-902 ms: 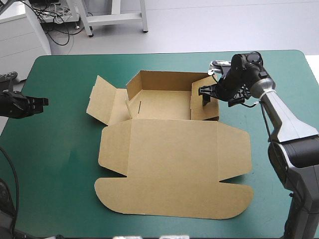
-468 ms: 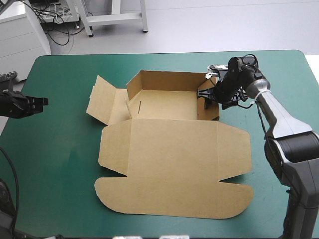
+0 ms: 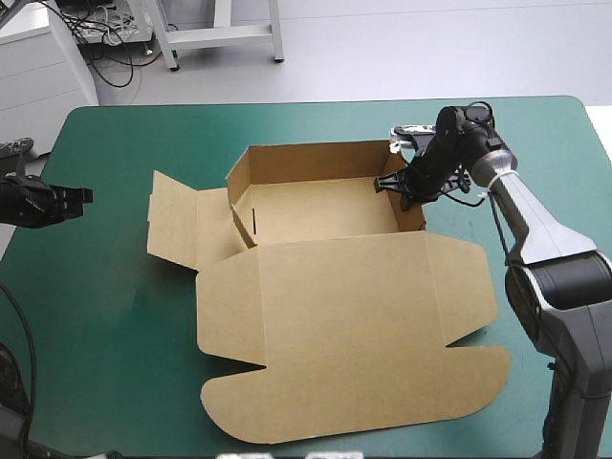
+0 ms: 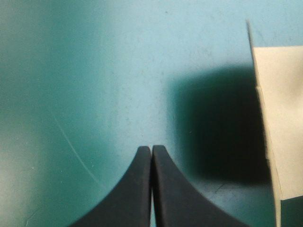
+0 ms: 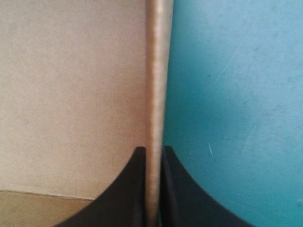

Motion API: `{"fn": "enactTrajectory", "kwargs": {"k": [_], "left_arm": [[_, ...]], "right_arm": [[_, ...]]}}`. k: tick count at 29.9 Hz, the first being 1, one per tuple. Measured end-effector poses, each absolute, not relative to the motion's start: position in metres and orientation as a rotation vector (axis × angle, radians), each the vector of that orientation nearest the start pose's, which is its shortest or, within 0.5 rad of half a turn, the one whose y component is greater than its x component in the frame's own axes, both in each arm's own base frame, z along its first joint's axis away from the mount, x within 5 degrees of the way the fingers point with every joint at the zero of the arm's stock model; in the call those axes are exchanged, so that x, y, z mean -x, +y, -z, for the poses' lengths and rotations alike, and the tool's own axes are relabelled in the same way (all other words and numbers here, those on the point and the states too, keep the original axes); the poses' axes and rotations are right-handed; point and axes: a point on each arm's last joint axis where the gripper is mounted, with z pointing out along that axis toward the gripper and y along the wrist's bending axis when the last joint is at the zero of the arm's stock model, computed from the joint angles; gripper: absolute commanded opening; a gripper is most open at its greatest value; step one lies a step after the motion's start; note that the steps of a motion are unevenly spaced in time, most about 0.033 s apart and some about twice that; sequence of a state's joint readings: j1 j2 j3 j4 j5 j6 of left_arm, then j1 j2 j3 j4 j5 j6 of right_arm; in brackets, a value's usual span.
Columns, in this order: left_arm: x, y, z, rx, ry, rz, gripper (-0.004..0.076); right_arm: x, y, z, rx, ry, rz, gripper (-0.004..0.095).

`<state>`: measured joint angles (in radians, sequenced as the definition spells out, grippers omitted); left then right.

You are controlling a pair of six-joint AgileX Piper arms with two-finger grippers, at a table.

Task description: Fold the box

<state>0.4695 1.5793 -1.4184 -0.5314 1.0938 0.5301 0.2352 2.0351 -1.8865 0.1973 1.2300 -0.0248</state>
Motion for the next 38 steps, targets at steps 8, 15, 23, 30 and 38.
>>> {"fn": "enactTrajectory", "kwargs": {"k": [8, 15, 23, 30, 38], "left_arm": [[-0.312, 0.112, -0.336, 0.119, 2.525, 0.35, -0.0032], [-0.315, 0.111, -0.338, 0.148, 2.489, 0.385, -0.0032], [-0.323, 0.101, -0.334, 0.16, 2.465, 0.539, -0.0032], [-0.328, 0.095, -0.328, 0.135, 2.483, 0.567, 0.009], [-0.325, 0.092, -0.328, 0.162, 2.506, 0.629, 0.0516]], "right_arm": [[-0.373, 0.103, -0.366, 0.392, 2.642, -0.267, -0.0004], [-0.313, 0.089, -0.428, 0.441, 2.476, -0.263, -0.0004], [-0.283, 0.087, -0.458, 0.491, 2.363, -0.306, -0.0004], [-0.294, 0.089, -0.448, 0.497, 2.396, -0.3, -0.0004], [-0.297, 0.09, -0.445, 0.499, 2.405, -0.301, -0.0004]]}}
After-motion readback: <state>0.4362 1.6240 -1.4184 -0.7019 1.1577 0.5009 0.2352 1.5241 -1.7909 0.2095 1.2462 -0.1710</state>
